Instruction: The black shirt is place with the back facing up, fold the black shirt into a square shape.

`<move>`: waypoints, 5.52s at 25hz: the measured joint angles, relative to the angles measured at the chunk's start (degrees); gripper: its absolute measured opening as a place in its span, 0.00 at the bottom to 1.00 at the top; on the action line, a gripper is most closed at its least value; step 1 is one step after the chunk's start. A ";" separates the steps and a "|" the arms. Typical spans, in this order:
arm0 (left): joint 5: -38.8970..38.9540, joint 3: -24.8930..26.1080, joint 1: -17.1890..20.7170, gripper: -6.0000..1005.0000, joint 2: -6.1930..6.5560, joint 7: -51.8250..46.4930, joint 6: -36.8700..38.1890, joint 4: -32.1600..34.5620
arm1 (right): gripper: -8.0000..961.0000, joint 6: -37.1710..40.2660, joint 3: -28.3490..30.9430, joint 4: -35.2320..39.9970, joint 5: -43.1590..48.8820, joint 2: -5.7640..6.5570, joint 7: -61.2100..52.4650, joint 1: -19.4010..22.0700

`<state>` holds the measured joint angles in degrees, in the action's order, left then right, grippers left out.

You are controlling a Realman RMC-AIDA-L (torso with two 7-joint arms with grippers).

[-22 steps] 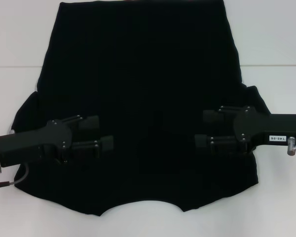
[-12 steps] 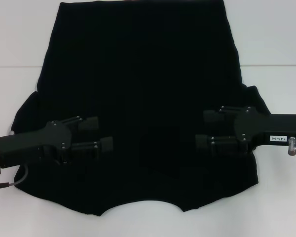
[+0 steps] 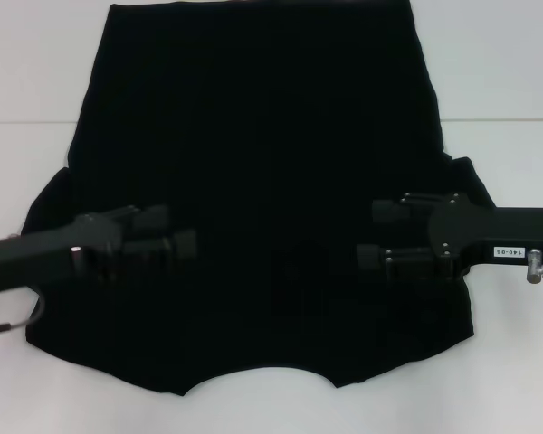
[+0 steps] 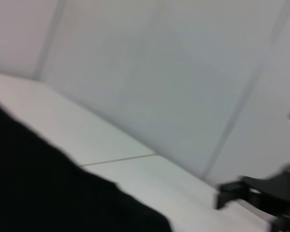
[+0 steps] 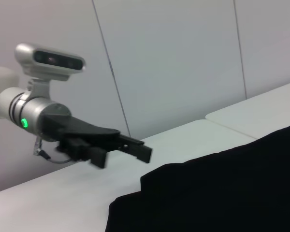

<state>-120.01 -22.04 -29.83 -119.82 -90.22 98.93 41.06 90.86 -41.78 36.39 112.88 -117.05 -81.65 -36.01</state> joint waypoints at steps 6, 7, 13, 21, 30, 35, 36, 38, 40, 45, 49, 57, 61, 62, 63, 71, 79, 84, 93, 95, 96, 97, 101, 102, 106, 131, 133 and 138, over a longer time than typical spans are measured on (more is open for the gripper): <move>-1.41 0.13 0.78 0.90 1.06 -10.88 -5.84 4.21 | 0.89 -0.21 -0.22 -0.07 -0.20 -0.38 0.00 -0.41; -2.71 0.13 0.88 0.90 1.21 -13.01 -6.91 5.16 | 0.89 -0.23 -0.26 -0.08 -0.20 -0.47 0.00 -0.49; -15.66 0.16 0.24 0.90 1.88 -28.89 -14.07 11.40 | 0.89 -0.55 0.02 -0.09 -0.25 -1.06 0.00 -0.98; -23.34 -0.12 -0.54 0.90 2.23 -37.93 -21.63 12.91 | 0.89 -0.61 0.22 -0.09 -0.38 -1.38 -0.18 -1.66; -28.26 -1.25 -2.00 0.90 2.20 -41.55 -26.30 11.05 | 0.89 -1.19 0.30 -0.02 -0.39 -1.42 -1.14 -1.87; -28.60 -2.65 -2.38 0.90 2.22 -41.60 -28.38 9.00 | 0.89 -1.15 0.30 -0.02 -0.38 -1.40 -1.14 -1.87; -28.63 -3.01 -2.40 0.90 2.22 -41.62 -28.73 8.74 | 0.89 -1.14 0.30 -0.02 -0.38 -1.38 -1.14 -1.87; -28.67 -3.32 -2.41 0.90 2.21 -41.73 -29.02 8.47 | 0.89 -1.12 0.30 -0.02 -0.38 -1.36 -1.14 -1.87; -28.69 -3.44 -2.42 0.89 2.19 -42.07 -29.12 8.41 | 0.88 -1.07 0.30 -0.02 -0.38 -1.35 -1.14 -1.87; -28.79 -3.51 -2.43 0.86 2.17 -42.15 -29.18 8.41 | 0.88 -0.90 0.30 0.05 -0.38 -1.33 -1.14 -1.79; -30.22 -3.90 -2.42 0.82 2.10 -41.91 -29.57 8.42 | 0.88 -0.78 0.30 0.18 -0.38 -1.33 -1.14 -1.69; -30.94 -4.93 -2.43 0.55 1.80 -42.40 -30.65 8.42 | 0.87 -0.70 0.30 0.33 -0.38 -1.39 -1.14 -1.63; -30.95 -4.93 -2.42 0.40 1.79 -42.41 -30.73 8.43 | 0.87 -0.68 0.30 0.33 -0.38 -1.42 -1.14 -1.56; -30.95 -4.90 -2.42 0.36 1.78 -42.40 -30.74 8.43 | 0.87 -0.68 0.30 0.33 -0.38 -1.42 -1.14 -1.53; -30.94 -4.86 -2.42 0.33 1.78 -42.40 -30.74 8.42 | 0.87 -0.68 0.30 0.33 -0.37 -1.42 -1.14 -1.50; -30.24 -4.20 -2.15 0.07 1.78 -42.17 -31.01 8.93 | 0.87 -1.01 0.30 0.36 -0.53 -1.51 -1.14 -1.41; -29.37 0.68 -1.40 0.01 2.15 -40.38 -31.52 9.05 | 0.86 -1.15 0.29 0.03 -2.17 -1.52 -0.78 -1.04; -29.33 3.62 -1.00 0.01 2.36 -39.11 -31.52 9.10 | 0.86 -1.35 0.30 0.00 -2.54 -1.68 -0.77 -0.96; -29.31 7.34 0.02 0.01 2.61 -38.31 -31.51 9.76 | 0.85 -2.17 0.29 0.00 -2.70 -2.13 -0.90 -1.25; -29.31 8.06 0.14 0.01 2.66 -38.22 -31.48 9.87 | 0.85 -2.34 0.29 0.00 -2.73 -2.21 -0.79 -1.25; -29.32 8.27 0.20 0.01 2.68 -38.20 -31.46 9.92 | 0.85 -2.42 0.30 -0.01 -2.73 -2.22 -0.79 -1.25; -29.32 8.32 0.22 0.01 2.68 -38.20 -31.45 9.94 | 0.85 -2.54 0.30 0.00 -2.74 -2.25 -0.78 -1.25; -29.32 8.39 0.28 0.01 2.68 -38.18 -31.44 9.95 | 0.85 -2.63 0.30 0.00 -2.76 -2.32 -0.81 -1.24; -29.32 8.54 0.29 0.01 2.68 -38.22 -31.45 9.95 | 0.85 -2.63 0.29 0.00 -2.77 -2.32 -0.82 -1.22; -29.32 10.07 0.31 0.01 2.84 -38.22 -31.44 9.95 | 0.85 -2.62 0.29 0.00 -2.96 -2.31 -0.88 -1.11; -17.53 8.27 -3.39 0.01 3.10 -33.53 -23.25 7.41 | 0.83 -2.62 0.29 -0.05 -3.19 -2.30 -0.73 -0.80; -13.92 5.34 -5.24 0.01 2.20 -30.78 -22.79 5.03 | 0.83 -2.62 0.29 -0.06 -3.19 -2.30 -0.72 -0.69; -10.52 -0.83 -7.79 0.01 1.05 -27.29 -22.48 1.15 | 0.83 -2.62 0.30 -0.09 -3.19 -2.30 -0.71 -0.38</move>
<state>-130.53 -22.87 -37.63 -118.77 -117.51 76.45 42.21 88.24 -41.48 36.30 109.68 -119.35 -82.36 -36.39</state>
